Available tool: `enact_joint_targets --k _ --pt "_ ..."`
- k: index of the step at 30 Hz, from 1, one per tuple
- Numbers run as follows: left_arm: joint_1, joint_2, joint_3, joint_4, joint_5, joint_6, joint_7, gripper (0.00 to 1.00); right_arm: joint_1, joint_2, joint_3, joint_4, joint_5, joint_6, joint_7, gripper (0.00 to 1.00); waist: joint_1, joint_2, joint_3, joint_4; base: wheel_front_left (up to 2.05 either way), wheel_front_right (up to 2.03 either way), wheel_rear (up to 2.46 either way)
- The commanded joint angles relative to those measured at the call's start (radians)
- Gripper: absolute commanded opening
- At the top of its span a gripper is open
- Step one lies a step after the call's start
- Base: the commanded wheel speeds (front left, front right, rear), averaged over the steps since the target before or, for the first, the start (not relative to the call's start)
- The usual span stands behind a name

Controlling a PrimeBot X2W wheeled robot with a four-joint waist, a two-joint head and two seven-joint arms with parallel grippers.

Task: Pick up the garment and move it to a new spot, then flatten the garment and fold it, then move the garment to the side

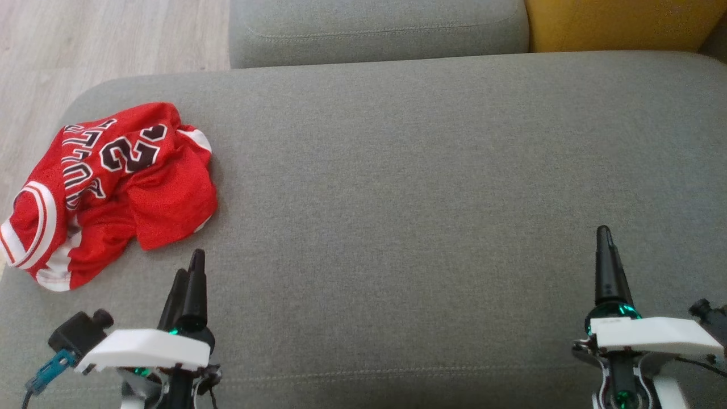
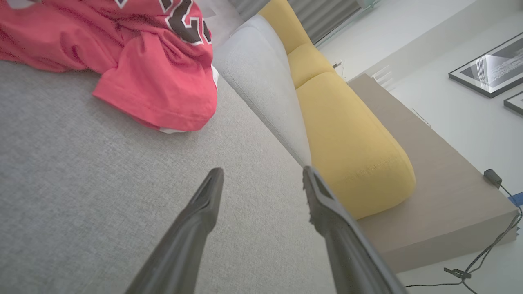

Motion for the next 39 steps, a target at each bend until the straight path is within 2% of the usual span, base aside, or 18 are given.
enact_joint_targets --k 1,22,39 --pt "-0.050 0.013 0.011 -0.045 0.019 0.002 -0.009 1.00 -0.053 -0.006 0.020 -0.040 -0.022 0.003 -0.010 1.00 0.0000 0.0000 0.000 0.000 0.00 0.00 0.00" --pt "-0.052 0.024 -0.054 -0.121 0.317 0.047 -0.073 1.00 -0.072 -0.007 0.131 -0.040 -0.287 0.005 -0.074 1.00 0.0000 0.0000 -0.004 0.005 0.00 0.00 0.00" --pt "-0.046 0.035 -0.109 -0.160 0.519 0.061 -0.120 1.00 -0.079 -0.008 0.207 -0.047 -0.479 0.006 -0.121 1.00 0.0000 0.0000 -0.013 0.007 0.00 0.00 0.00"
